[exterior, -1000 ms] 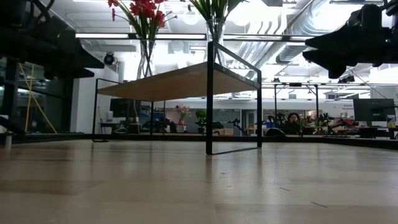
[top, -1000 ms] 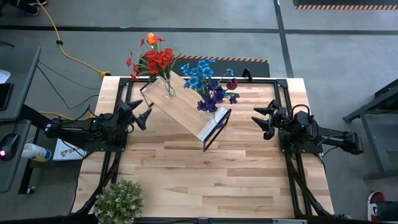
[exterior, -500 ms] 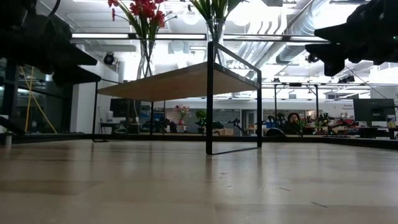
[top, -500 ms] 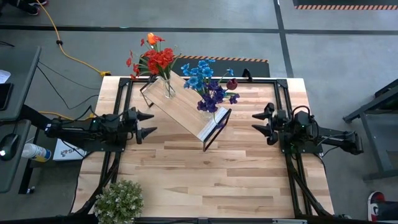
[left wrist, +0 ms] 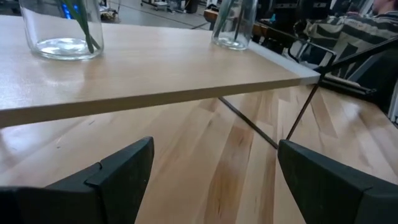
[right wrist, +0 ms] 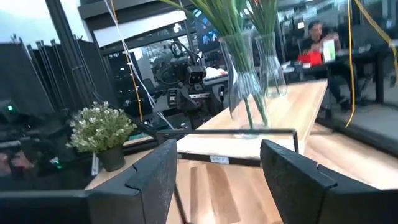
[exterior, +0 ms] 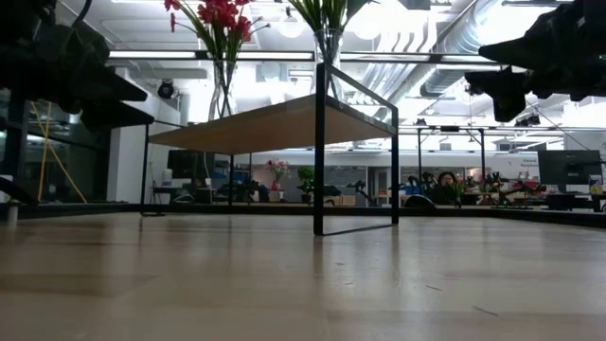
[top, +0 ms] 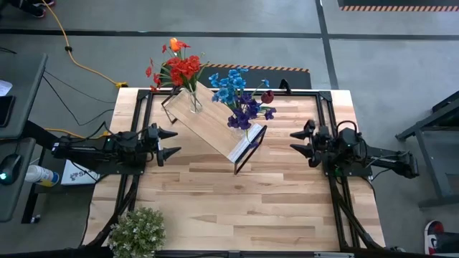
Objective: Pick and place flowers into a vace then onto a shelf
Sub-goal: Return to Home Position
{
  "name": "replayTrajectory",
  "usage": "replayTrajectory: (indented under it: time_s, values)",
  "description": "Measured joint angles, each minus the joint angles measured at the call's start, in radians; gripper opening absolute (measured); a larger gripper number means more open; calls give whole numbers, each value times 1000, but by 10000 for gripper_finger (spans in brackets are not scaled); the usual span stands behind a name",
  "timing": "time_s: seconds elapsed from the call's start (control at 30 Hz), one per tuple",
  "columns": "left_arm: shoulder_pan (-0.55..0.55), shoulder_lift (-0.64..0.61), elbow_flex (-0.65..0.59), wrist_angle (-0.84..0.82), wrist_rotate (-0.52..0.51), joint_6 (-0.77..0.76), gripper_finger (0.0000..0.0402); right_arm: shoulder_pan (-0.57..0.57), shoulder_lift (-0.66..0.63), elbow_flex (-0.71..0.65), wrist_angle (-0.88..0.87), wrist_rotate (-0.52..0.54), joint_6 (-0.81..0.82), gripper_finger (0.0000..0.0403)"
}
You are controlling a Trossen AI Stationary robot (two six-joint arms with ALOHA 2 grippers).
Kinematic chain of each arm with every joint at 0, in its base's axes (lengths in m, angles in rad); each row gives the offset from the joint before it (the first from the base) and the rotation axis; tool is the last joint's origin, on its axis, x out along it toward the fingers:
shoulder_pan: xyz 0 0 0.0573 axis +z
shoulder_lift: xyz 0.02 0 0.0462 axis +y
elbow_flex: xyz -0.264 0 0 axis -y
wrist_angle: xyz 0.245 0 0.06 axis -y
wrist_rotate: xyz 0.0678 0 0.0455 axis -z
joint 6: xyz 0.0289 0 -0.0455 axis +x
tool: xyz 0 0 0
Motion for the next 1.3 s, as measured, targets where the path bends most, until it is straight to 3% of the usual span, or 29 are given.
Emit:
replayTrajectory:
  time_s: [1.3]
  values:
    - [0, 0, 0, -17, -8, -3, 376, 0, 0, 0, -3, 3, 31, 218]
